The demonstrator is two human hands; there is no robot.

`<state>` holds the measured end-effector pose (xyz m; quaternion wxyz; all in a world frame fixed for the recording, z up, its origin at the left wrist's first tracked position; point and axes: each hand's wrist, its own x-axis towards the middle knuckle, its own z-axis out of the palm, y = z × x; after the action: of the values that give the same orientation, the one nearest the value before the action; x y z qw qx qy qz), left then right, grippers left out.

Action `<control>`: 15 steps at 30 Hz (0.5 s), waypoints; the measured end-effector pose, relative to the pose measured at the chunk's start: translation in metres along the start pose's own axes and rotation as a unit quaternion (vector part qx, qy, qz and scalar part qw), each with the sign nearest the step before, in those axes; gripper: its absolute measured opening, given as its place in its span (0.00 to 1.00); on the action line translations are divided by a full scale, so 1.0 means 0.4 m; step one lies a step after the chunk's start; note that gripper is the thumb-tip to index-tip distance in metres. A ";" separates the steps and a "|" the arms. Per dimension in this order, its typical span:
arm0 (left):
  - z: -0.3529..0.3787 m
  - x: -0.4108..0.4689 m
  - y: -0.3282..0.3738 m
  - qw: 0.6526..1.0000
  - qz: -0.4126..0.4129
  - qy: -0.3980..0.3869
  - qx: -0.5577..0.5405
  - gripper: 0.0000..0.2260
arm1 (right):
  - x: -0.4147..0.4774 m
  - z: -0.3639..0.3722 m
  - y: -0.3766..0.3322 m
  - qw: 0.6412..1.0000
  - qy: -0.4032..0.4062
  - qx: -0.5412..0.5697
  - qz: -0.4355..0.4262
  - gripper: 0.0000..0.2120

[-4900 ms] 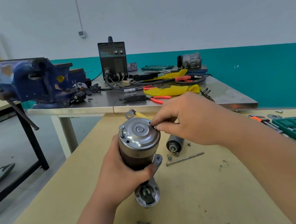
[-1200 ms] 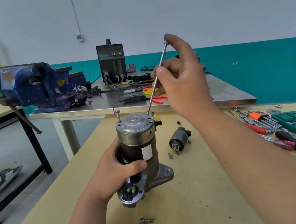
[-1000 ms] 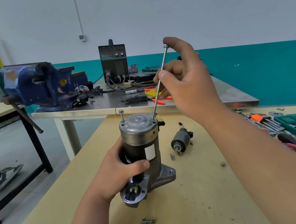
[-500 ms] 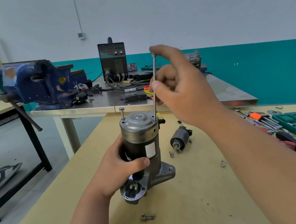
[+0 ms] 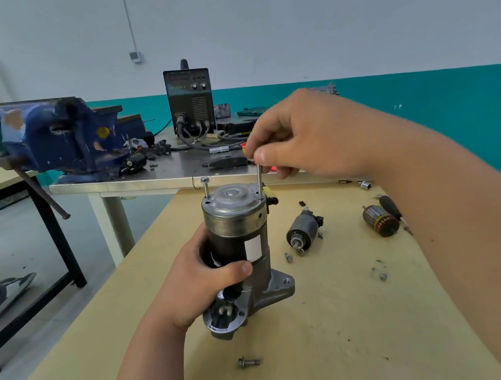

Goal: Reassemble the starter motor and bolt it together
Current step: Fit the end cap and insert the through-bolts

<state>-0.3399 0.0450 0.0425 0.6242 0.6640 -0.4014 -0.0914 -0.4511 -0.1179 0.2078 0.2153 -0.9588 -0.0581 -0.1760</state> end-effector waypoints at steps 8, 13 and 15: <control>0.004 0.002 -0.004 1.000 0.002 -0.004 0.007 0.23 | 0.024 -0.013 -0.044 0.967 -0.027 -0.252 0.010 0.17; 0.017 0.009 0.018 1.000 -0.001 0.000 -0.014 0.30 | 0.026 -0.003 -0.057 0.937 -0.009 -0.350 -0.014 0.18; 0.035 0.017 0.040 0.999 0.001 0.045 0.003 0.31 | 0.030 0.006 -0.053 0.934 -0.001 -0.356 -0.026 0.19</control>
<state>-0.3510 0.0316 0.0566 0.6401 0.6687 -0.3736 -0.0594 -0.4433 -0.0972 0.2186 -0.1446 -0.9710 -0.0165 -0.1896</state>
